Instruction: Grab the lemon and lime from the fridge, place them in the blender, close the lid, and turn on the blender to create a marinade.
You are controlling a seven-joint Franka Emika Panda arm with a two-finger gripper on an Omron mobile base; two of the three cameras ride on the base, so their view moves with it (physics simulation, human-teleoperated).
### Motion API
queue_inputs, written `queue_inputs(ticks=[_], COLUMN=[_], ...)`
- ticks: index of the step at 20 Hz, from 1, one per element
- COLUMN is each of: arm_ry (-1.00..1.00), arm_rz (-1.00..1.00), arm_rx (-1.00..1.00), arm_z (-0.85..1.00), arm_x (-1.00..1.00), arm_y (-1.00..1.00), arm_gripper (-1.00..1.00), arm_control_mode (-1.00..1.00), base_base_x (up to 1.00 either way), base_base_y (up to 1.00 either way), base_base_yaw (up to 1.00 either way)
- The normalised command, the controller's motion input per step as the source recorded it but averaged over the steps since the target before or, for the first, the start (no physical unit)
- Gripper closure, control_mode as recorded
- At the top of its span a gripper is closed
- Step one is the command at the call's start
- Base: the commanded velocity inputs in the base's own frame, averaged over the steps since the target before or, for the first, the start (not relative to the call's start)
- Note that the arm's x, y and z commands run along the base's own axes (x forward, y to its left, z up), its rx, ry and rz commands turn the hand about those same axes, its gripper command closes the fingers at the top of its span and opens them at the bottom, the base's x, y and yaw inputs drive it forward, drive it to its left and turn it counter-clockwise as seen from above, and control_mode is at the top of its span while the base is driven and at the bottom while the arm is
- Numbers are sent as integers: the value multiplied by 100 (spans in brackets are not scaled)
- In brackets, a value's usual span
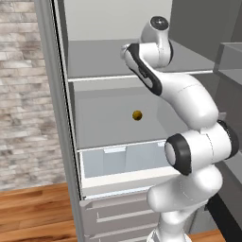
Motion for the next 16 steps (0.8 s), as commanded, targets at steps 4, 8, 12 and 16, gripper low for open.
queue_inputs(ticks=[4, 8, 12, 16], arm_ry=[7, 5, 2, 1], arm_rz=[0, 0, 0, 0], arm_rx=[0, 0, 0, 0], arm_z=[0, 0, -2, -72], arm_x=[79, 65, 52, -21], arm_y=[0, 0, 0, 0], arm_gripper=[-100, -100, -100, 100], arm_control_mode=[-100, -100, -100, -100], base_base_x=[0, 0, 0, 0], base_base_y=[0, 0, 0, 0], base_base_yaw=[0, 0, 0, 0])
